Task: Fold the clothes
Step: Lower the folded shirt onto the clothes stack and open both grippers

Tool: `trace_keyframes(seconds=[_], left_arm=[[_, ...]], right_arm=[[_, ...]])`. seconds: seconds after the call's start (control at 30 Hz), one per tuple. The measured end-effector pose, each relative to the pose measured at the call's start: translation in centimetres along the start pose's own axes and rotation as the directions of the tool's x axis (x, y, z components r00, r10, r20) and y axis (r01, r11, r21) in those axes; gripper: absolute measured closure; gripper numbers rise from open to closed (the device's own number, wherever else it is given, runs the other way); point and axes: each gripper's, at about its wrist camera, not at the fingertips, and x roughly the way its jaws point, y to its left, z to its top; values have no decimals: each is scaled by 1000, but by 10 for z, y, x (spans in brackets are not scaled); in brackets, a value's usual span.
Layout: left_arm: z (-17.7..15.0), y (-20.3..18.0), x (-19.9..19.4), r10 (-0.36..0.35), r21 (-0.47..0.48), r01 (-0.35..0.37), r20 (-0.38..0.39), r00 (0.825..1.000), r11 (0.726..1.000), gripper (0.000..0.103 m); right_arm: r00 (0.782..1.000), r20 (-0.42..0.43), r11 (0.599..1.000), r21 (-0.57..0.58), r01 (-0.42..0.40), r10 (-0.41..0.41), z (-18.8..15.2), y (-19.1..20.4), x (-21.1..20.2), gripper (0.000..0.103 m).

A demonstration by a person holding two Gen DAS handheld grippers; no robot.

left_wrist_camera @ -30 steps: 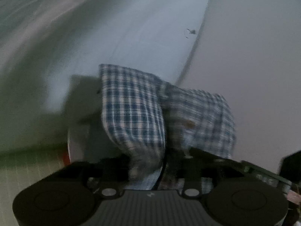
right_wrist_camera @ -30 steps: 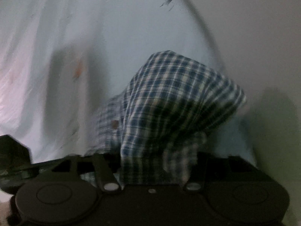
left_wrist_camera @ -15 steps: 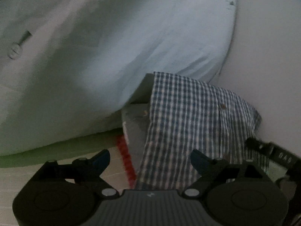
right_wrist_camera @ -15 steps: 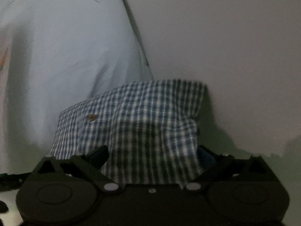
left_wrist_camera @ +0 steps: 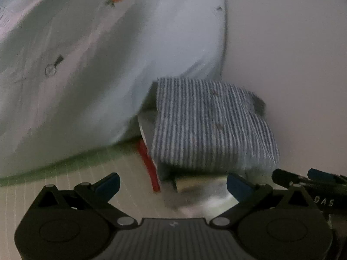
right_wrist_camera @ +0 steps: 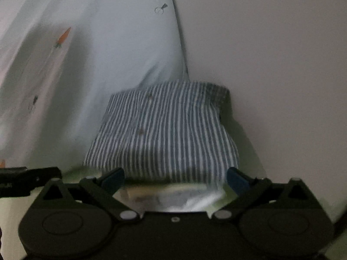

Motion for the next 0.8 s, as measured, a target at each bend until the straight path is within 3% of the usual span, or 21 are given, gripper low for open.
trace_keyframes(seconds=[0.2,0.37,0.8], left_arm=[[-46,-8,-19,-7,34,10,-81,997,999,0],[-64,-12,-33,7,80,1,-92,996,997,0],[-69,-16,-45,-9,94,17,-87,996,995,0]], right_arm=[[998,-56,999,43,5,-2,-52,-5,-31,0],[988,-155,999,39,31,-25,-84,-13,-37,0],[987,-156,995,79,59,-47,-88,-25,-50,0]])
